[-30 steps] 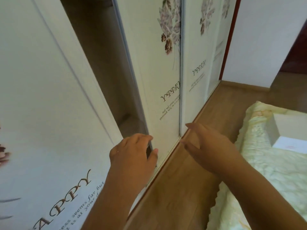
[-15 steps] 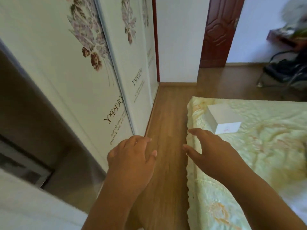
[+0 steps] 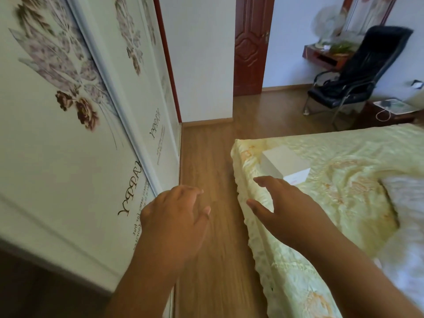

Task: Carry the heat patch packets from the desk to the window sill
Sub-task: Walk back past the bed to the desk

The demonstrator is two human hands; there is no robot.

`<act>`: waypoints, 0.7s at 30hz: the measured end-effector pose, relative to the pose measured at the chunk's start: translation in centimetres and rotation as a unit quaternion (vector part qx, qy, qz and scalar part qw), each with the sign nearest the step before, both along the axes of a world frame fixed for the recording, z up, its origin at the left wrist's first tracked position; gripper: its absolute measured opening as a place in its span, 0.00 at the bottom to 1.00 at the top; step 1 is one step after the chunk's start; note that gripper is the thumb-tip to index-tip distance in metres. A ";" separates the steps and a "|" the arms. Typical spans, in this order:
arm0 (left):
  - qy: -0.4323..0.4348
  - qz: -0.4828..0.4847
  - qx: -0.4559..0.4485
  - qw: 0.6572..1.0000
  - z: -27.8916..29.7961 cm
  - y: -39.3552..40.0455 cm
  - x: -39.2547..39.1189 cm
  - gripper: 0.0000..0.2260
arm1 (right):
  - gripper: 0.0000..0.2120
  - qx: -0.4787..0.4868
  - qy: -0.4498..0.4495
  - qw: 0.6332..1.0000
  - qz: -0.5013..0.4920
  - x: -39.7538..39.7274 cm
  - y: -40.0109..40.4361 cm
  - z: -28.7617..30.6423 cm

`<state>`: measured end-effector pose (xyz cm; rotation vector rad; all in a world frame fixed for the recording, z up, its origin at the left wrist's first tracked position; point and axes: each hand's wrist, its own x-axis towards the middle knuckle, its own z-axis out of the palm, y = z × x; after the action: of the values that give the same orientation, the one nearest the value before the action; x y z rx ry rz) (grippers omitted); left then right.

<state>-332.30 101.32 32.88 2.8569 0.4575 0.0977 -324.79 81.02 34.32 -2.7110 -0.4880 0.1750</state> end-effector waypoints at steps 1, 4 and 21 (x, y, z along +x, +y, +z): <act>0.002 -0.005 0.000 1.000 -0.1 0.9 0.7 0.20 | 0.30 -0.002 0.003 1.000 -0.003 0.4 0.6 -0.2; 0.009 -0.015 -0.004 1.000 -0.4 2.8 2.7 0.20 | 0.29 -0.006 0.014 1.000 -0.009 1.9 2.3 -0.6; -0.012 0.045 0.035 0.998 0.1 7.7 23.0 0.20 | 0.26 0.058 0.008 0.998 0.015 25.7 8.1 -1.1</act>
<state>-309.26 109.05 33.03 2.8989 0.5891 0.1674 -299.14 89.15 33.19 -2.5880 -0.5171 0.1694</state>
